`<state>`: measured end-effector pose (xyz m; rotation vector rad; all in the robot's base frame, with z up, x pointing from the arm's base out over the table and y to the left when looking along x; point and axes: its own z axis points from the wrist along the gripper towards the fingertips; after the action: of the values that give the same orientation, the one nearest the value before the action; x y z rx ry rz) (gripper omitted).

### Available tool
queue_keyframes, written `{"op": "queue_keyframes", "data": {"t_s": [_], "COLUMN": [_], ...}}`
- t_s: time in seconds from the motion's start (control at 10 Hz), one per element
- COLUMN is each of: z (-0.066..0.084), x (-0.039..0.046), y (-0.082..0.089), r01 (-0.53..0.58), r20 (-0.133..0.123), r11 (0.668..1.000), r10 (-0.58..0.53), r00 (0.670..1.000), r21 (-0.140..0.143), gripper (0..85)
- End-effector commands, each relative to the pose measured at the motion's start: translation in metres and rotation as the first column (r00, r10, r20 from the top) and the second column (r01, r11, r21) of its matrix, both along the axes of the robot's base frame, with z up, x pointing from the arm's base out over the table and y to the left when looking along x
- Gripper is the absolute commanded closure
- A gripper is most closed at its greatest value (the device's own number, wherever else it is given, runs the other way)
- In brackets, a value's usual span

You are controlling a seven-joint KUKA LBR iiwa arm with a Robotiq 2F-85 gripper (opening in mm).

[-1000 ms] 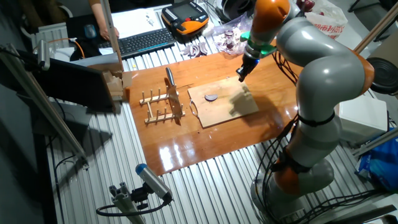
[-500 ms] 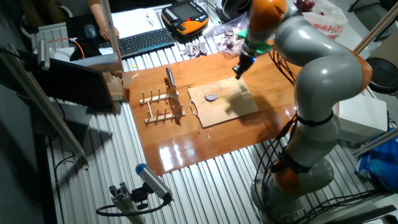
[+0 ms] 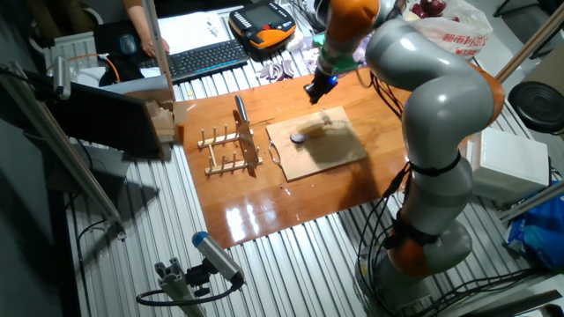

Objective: Chop the onions

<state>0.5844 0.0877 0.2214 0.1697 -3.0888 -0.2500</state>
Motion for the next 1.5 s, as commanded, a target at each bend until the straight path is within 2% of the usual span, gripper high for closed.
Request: {"op": "queue_keyframes", "data": {"t_s": [0.0,0.1,0.2,0.4,0.6,0.7,0.8,0.9,1.0,1.1,1.2,1.3,1.4], "z": [-0.0241,-0.0263,-0.0265,-0.0265,-0.0265,-0.0265,-0.0265,-0.0265,-0.0265,-0.0265,-0.0265,-0.0265,-0.0265], "x": [-0.0024,-0.0043,-0.0050,-0.0050,-0.0050,-0.0050,-0.0050,-0.0050,-0.0050,-0.0050,-0.0050,-0.0050,-0.0050], "y": [0.1178,0.1201,0.1206,0.1206,0.1206,0.1206,0.1206,0.1206,0.1206,0.1206,0.1206,0.1206,0.1206], "r01": [0.000,-0.010,-0.003,0.015,-0.009,-0.049,-0.078,-0.130,-0.168,-0.184,-0.172,-0.112,-0.065], "r20": [-0.023,-0.064,-0.081,-0.084,-0.082,-0.094,-0.111,-0.113,-0.123,-0.136,-0.128,-0.104,-0.115], "r11": [1.000,1.000,1.000,1.000,1.000,0.998,0.997,0.992,0.985,0.982,0.985,0.993,0.998], "r10": [0.000,0.011,0.004,-0.015,0.007,0.046,0.076,0.129,0.170,0.188,0.175,0.114,0.066], "r00": [1.000,0.998,0.997,0.996,0.997,0.995,0.991,0.985,0.978,0.973,0.976,0.988,0.991], "r21": [0.006,0.017,0.010,-0.003,-0.029,-0.037,-0.015,0.000,0.029,0.045,0.033,0.019,0.013], "gripper": [85.0,85.0,85.0,85.0,85.0,85.0,85.0,85.0,85.0,85.0,85.0,85.0,85.0]}}
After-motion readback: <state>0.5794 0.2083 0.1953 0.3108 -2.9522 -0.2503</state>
